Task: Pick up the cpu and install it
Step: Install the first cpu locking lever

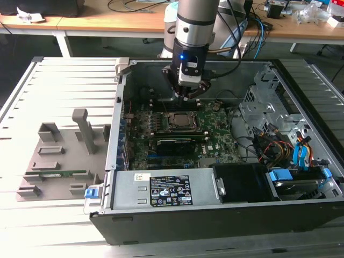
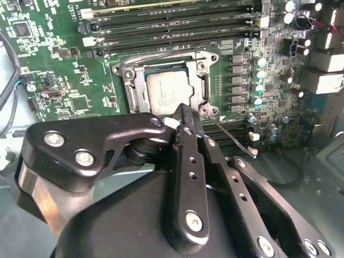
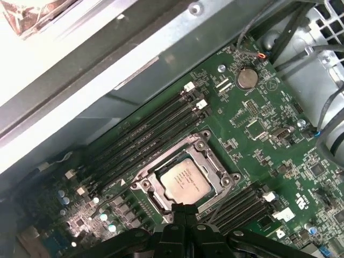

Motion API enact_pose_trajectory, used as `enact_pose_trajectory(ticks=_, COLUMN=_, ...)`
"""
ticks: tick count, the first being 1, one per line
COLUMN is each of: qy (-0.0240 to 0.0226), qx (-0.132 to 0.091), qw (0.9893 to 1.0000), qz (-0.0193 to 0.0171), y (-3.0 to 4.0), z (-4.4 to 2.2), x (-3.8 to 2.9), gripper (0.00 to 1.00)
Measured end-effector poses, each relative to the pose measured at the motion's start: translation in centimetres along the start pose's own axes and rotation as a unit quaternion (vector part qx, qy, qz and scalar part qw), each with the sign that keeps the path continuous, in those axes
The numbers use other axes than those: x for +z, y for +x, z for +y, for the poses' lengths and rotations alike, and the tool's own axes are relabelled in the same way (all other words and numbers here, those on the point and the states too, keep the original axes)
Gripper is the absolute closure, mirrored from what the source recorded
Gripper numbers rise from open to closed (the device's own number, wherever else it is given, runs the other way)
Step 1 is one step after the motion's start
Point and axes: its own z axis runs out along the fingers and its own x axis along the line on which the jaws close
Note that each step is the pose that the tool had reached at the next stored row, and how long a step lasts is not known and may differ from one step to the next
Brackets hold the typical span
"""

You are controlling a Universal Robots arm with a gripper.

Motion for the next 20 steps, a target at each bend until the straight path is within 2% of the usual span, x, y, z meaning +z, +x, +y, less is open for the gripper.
enact_pose_trajectory(ticks=6, qy=0.0004, qx=-0.024, qw=0.9997, qz=-0.0013, y=-0.01, z=0.01, x=0.0, gripper=0.89)
enact_pose_trajectory(ticks=12, qy=0.0009, qx=-0.053, qw=0.9986, qz=-0.0029, y=-0.01, z=0.01, x=0.0, gripper=0.89)
enact_pose_trajectory(ticks=16, qy=0.0013, qx=-0.077, qw=0.997, qz=-0.0042, y=-0.01, z=0.01, x=0.0, gripper=0.89)
enact_pose_trajectory(ticks=20, qy=0.0015, qx=-0.092, qw=0.9957, qz=-0.005, y=-0.01, z=0.01, x=0.0, gripper=0.89)
